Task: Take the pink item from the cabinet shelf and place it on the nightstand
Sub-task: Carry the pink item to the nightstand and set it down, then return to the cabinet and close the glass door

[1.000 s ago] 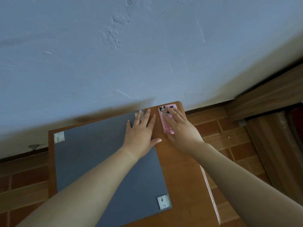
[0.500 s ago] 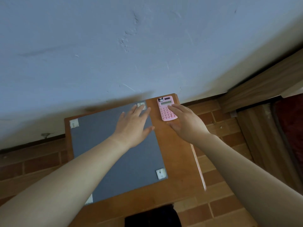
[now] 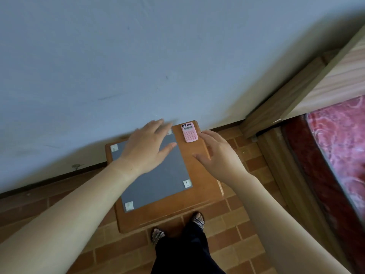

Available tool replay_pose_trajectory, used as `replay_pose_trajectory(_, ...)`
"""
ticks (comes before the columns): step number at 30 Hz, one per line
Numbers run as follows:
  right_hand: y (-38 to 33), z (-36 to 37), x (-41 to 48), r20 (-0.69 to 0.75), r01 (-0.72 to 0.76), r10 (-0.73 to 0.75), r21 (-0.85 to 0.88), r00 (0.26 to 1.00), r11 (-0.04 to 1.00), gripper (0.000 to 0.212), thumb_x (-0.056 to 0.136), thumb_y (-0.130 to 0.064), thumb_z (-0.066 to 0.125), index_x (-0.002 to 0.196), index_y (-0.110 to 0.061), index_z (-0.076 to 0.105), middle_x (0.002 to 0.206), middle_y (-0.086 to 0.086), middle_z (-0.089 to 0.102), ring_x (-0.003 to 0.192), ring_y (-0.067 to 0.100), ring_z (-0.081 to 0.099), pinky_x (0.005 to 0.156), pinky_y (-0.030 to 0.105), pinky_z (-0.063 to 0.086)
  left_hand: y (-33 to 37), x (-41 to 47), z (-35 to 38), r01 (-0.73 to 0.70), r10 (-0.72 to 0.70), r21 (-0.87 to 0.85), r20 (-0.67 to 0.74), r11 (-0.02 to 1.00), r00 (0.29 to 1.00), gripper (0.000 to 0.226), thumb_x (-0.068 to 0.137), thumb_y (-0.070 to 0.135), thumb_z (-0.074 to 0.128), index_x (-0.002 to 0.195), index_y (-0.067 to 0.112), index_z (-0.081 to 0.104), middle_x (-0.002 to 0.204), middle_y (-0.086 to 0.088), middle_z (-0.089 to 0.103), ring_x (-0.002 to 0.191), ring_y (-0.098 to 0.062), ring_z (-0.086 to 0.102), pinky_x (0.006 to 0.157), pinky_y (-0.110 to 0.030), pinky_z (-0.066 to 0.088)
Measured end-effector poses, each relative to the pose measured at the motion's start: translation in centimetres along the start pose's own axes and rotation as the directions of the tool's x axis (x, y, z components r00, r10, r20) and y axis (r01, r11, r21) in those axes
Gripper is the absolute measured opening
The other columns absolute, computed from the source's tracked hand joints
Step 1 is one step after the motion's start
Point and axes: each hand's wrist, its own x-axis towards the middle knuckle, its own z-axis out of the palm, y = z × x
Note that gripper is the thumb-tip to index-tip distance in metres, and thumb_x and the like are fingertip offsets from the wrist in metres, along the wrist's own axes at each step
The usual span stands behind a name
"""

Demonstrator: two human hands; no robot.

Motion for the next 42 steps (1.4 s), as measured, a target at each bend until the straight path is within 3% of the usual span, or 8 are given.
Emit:
replay_pose_trajectory(4, -4.8, -3.1, -2.8, 0.007, 0.065, -0.065, -0.033, 0.998, 0.997, 0.060, 0.082, -0.036, 0.063, 0.135, -0.024, 0.039, 0.143, -0.004, 0.038, 0.129, 0.015, 0.036, 0.099, 0.025, 0.031, 2.3, -3.6, -4.2, -0.022, 0.022, 0.040, -0.007, 0.999, 1.000, 0.062, 0.090, 0.054, 0.032, 0.144, 0.026, 0.022, 0.153, -0.002, 0.023, 0.140, -0.020, 0.018, 0.110, -0.050, 0.024)
replay_pose_trajectory(8, -8.6, -6.0, -5.2, 0.011, 0.115, -0.115, -0.082, 0.993, 0.990, 0.060, 0.082, -0.037, 0.064, 0.135, -0.024, 0.039, 0.145, -0.002, 0.035, 0.129, 0.016, 0.036, 0.100, 0.027, 0.033, 3.9, -7.5, -8.1, -0.055, 0.058, 0.050, -0.075, 0.997, 0.995, 0.059, 0.088, 0.056, 0.032, 0.141, 0.029, 0.030, 0.150, 0.001, 0.030, 0.138, -0.017, 0.024, 0.110, -0.048, 0.024)
replay_pose_trajectory(14, -12.8, -10.7, -8.2, -0.081, 0.202, -0.212, -0.112, 0.974, 0.973, 0.057, 0.084, -0.038, 0.061, 0.135, -0.025, 0.041, 0.145, -0.002, 0.036, 0.130, 0.016, 0.036, 0.104, 0.033, 0.034, 5.3, -11.0, -13.7, -0.071, 0.092, 0.107, -0.198, 0.992, 0.976, 0.058, 0.088, 0.055, 0.035, 0.139, 0.028, 0.034, 0.148, 0.000, 0.033, 0.136, -0.018, 0.029, 0.109, -0.049, 0.021)
replay_pose_trajectory(18, -14.4, -12.8, -9.7, -0.115, 0.253, -0.269, -0.136, 0.956, 0.958, 0.056, 0.084, -0.039, 0.061, 0.134, -0.026, 0.041, 0.143, -0.005, 0.039, 0.129, 0.014, 0.038, 0.103, 0.029, 0.032, 6.3, -12.8, -15.8, -0.058, 0.082, 0.098, -0.257, 0.993, 0.963, 0.058, 0.087, 0.055, 0.035, 0.140, 0.029, 0.033, 0.149, 0.000, 0.033, 0.136, -0.019, 0.028, 0.110, -0.047, 0.023)
replay_pose_trajectory(22, -15.7, -15.1, -10.1, -0.118, 0.318, -0.333, -0.124, 0.936, 0.940, 0.054, 0.083, -0.038, 0.062, 0.133, -0.025, 0.045, 0.138, -0.007, 0.045, 0.124, 0.010, 0.043, 0.099, 0.020, 0.031, 7.5, -13.5, -16.6, -0.019, 0.031, 0.048, -0.251, 0.999, 0.967, 0.061, 0.087, 0.057, 0.033, 0.141, 0.030, 0.029, 0.150, 0.001, 0.030, 0.137, -0.019, 0.026, 0.109, -0.047, 0.029)
replay_pose_trajectory(30, -15.1, -20.7, -8.7, -0.035, 0.425, -0.440, -0.198, 0.897, 0.883, 0.057, 0.084, -0.043, 0.059, 0.136, -0.029, 0.038, 0.141, -0.010, 0.040, 0.125, 0.007, 0.039, 0.095, 0.016, 0.025, 11.1, -13.3, -17.6, 0.121, -0.134, -0.060, -0.308, 0.991, 0.942, 0.058, 0.089, 0.055, 0.033, 0.142, 0.033, 0.025, 0.152, 0.005, 0.024, 0.139, -0.015, 0.021, 0.111, -0.046, 0.026)
replay_pose_trajectory(36, -15.9, -21.3, -6.7, 0.141, 0.593, -0.576, -0.187, 0.805, 0.784, 0.058, 0.084, -0.044, 0.058, 0.137, -0.030, 0.036, 0.142, -0.011, 0.038, 0.127, 0.008, 0.038, 0.096, 0.017, 0.027, 11.7, -16.0, -17.7, 0.297, -0.297, -0.054, -0.345, 0.953, 0.890, 0.058, 0.088, 0.056, 0.032, 0.142, 0.036, 0.023, 0.153, 0.008, 0.022, 0.139, -0.013, 0.020, 0.113, -0.044, 0.021)
replay_pose_trajectory(42, -19.8, -17.8, -6.5, 0.346, 0.779, -0.718, -0.061, 0.603, 0.624, 0.055, 0.084, -0.041, 0.059, 0.134, -0.026, 0.042, 0.139, -0.008, 0.043, 0.124, 0.009, 0.041, 0.097, 0.018, 0.029, 11.8, -22.7, -15.9, 0.513, -0.536, -0.162, -0.332, 0.843, 0.776, 0.056, 0.089, 0.057, 0.030, 0.141, 0.037, 0.025, 0.152, 0.010, 0.023, 0.137, -0.010, 0.020, 0.112, -0.046, 0.021)
